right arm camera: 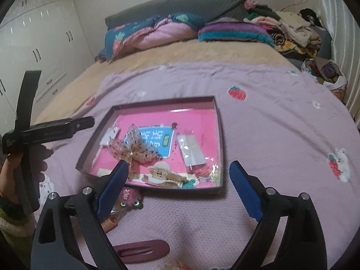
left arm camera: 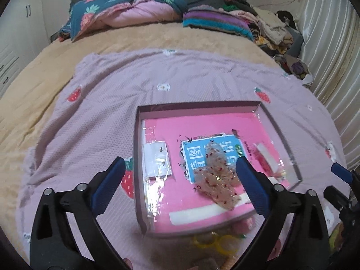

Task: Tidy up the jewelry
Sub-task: 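Lift both open tools out of the tray toward the remaining clips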

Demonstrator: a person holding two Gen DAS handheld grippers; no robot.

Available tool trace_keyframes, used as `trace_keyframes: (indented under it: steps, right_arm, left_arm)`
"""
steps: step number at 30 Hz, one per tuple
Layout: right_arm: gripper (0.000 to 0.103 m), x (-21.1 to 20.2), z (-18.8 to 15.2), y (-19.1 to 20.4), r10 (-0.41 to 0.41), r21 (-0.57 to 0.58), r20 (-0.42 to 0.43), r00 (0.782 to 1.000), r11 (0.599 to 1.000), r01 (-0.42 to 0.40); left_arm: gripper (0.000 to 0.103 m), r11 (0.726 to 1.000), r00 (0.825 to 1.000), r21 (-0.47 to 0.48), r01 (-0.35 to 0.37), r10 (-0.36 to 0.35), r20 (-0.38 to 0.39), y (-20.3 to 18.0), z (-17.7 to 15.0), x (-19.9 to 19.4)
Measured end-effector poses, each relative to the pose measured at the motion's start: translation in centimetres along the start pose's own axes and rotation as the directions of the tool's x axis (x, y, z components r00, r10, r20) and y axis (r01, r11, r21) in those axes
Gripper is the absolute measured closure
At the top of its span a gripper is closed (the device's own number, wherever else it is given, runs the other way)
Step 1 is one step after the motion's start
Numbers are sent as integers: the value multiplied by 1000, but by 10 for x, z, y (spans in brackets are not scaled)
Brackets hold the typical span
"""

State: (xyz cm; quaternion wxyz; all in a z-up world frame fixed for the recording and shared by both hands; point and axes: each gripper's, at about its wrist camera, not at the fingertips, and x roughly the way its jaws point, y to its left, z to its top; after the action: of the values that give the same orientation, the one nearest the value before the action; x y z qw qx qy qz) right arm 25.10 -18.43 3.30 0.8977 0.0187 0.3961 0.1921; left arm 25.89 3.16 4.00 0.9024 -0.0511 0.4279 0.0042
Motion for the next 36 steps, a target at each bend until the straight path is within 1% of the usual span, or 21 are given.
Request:
trace_keyframes:
  steps: [9,18,27,36]
  right_arm:
    - [11,-50,1,-1,-1,1,89,996,1000,1]
    - [10,-82,-4,7,12,-21,141,990,1000,-9]
    - [10,-97,-10,18,24,-46,163,986,999,-17]
    - [10,-103,-22,28,40,-76,154,987,997,-29]
  left_arm:
    - [10,1000,997,1,3,-3,78,-6,-9,-53]
    - [10,1000,992,-8,6,-5,127,-4,-23,-89]
    - [10,1000,991,-30,7,-3,135,1,-44,-108]
    - [10,999,992,-44,-6,11,122,6,-68,-116]
